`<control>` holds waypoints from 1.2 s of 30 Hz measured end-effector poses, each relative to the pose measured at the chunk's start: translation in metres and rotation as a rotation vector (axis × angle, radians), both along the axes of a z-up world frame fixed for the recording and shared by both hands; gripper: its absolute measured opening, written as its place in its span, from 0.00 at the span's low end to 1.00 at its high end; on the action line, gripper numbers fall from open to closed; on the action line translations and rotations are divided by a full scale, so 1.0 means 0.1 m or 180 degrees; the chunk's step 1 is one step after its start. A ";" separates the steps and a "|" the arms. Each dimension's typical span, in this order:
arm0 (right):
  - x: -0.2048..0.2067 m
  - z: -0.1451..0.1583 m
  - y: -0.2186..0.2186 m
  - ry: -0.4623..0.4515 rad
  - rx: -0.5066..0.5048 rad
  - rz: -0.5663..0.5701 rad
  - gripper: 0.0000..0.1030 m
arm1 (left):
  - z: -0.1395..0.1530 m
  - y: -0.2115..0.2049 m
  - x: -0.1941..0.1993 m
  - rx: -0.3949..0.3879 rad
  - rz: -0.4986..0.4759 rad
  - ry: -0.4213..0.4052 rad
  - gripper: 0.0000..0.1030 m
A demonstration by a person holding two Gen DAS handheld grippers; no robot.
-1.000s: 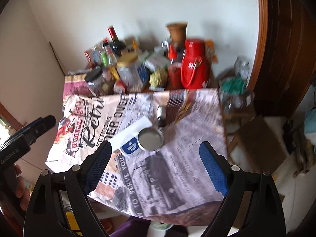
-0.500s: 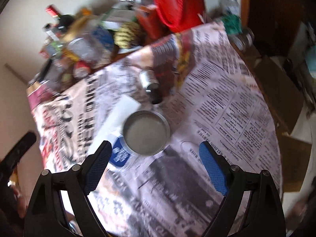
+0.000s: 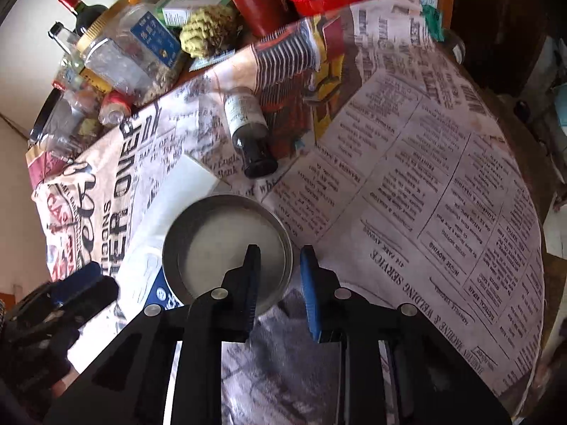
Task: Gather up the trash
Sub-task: 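Grasp the metal tin lid with the right tool while the left tool grasps the clear plastic cup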
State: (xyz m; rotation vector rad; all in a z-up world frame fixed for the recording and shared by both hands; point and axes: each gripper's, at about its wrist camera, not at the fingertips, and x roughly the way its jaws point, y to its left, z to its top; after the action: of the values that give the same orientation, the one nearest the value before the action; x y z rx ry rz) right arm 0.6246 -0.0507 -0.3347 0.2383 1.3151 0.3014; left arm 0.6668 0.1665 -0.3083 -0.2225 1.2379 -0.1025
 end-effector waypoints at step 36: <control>-0.28 0.87 -0.80 -0.0635 -0.0037 -0.0076 0.03 | 1.00 -0.66 -0.21 0.0190 0.0127 -0.0717 0.16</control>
State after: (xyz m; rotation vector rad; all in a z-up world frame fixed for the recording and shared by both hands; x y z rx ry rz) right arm 0.5962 -0.1307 -0.2479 0.2085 1.1161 0.2899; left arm 0.6455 0.1010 -0.2082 -0.1786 1.0103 -0.0543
